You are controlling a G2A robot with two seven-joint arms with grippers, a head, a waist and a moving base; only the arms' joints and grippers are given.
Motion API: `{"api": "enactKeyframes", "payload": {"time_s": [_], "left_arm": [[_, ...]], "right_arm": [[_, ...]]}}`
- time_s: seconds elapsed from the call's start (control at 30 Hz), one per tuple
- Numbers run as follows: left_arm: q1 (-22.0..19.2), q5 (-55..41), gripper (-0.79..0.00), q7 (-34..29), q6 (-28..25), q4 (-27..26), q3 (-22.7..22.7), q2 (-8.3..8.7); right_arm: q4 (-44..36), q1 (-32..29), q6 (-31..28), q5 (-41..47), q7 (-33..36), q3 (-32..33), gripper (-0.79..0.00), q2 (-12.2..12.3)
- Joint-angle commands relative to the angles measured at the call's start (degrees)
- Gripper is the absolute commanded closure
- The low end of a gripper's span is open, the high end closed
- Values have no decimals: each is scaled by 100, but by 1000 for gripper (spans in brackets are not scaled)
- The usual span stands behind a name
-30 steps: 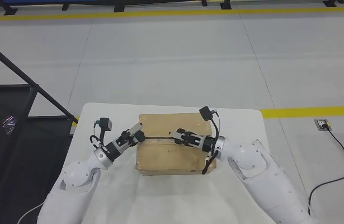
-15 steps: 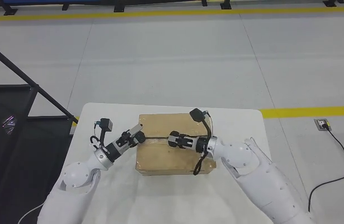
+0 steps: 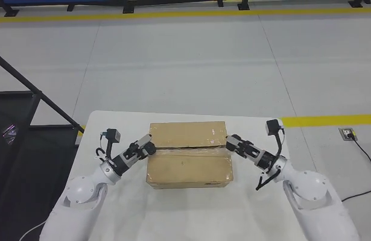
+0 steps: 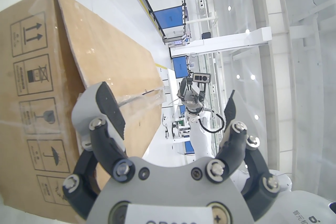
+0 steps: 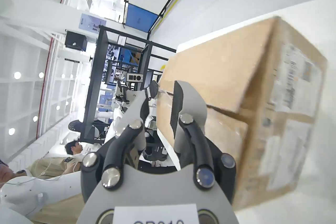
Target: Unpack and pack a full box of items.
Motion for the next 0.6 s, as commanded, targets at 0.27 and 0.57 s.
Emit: {"api": "enactKeyframes", "payload": {"time_s": [0.27, 0.57], "left_arm": [[-16, 32, -785, -6, 13, 0, 49, -9], [2, 20, -785, 12, 7, -12, 31, -9]], "right_arm": [[92, -301, 579, 739, 1023, 317, -296, 99], [427, 50, 1132, 694, 1122, -57, -446, 91]]}}
